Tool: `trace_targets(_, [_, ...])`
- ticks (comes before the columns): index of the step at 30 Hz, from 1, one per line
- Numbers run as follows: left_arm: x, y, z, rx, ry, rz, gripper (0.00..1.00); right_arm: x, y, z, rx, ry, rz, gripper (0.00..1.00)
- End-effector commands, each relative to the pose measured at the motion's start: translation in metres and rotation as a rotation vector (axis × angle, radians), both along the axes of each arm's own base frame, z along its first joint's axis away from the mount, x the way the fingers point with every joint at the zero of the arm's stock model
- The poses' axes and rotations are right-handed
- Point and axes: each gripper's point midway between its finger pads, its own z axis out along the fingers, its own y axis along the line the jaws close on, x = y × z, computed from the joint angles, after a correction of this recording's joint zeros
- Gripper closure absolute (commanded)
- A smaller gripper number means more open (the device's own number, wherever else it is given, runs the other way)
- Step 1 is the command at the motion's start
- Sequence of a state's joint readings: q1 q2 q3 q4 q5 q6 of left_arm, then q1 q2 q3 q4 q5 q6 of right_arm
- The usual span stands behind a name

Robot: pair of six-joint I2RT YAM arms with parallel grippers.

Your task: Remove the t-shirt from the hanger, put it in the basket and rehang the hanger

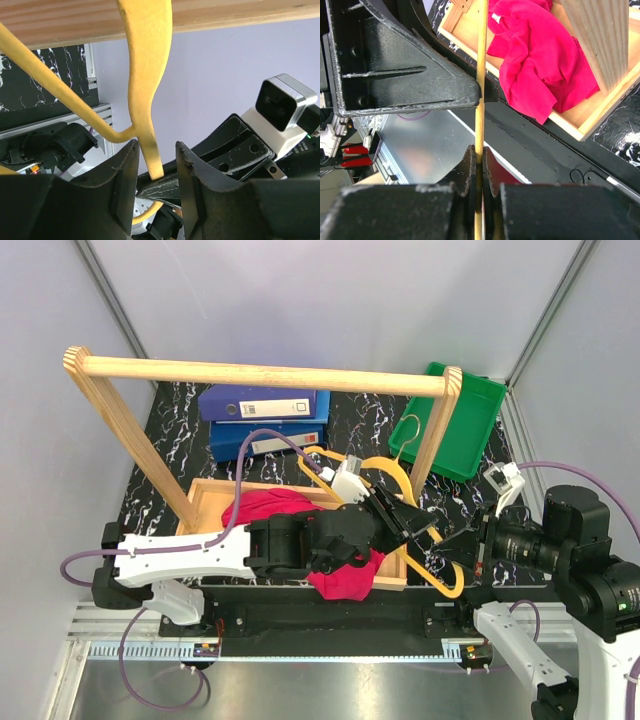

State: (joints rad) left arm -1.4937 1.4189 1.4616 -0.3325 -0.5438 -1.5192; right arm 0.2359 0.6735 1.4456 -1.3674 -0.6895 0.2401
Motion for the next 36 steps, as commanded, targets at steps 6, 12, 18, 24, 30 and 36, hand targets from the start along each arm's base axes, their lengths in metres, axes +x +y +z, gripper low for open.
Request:
trace_targets(6, [0.002, -0.006, 0.025, -0.075, 0.011, 0.039, 0.67, 0.001, 0.003, 0.012, 0.023, -0.051, 0.022, 1.00])
trace_targets(12, [0.000, -0.007, 0.027, -0.076, 0.004, 0.035, 0.81, -0.001, 0.005, 0.018, 0.038, -0.057, 0.034, 1.00])
trace_targets(18, [-0.001, 0.001, 0.032, -0.093, 0.004, 0.043, 0.92, -0.004, 0.006, 0.019, 0.046, -0.050, 0.039, 1.00])
trace_targets(24, [-0.003, 0.014, 0.041, -0.162, 0.011, 0.042, 1.00, -0.007, 0.006, 0.017, 0.058, -0.032, 0.029, 0.75])
trace_targets(30, [-0.006, 0.045, 0.048, -0.220, 0.019, 0.044, 1.00, -0.009, 0.002, 0.022, 0.063, -0.024, -0.023, 0.22])
trace_targets(36, [-0.024, 0.079, 0.048, -0.349, -0.027, -0.061, 1.00, 0.007, -0.024, 0.023, 0.031, -0.035, -0.272, 0.05])
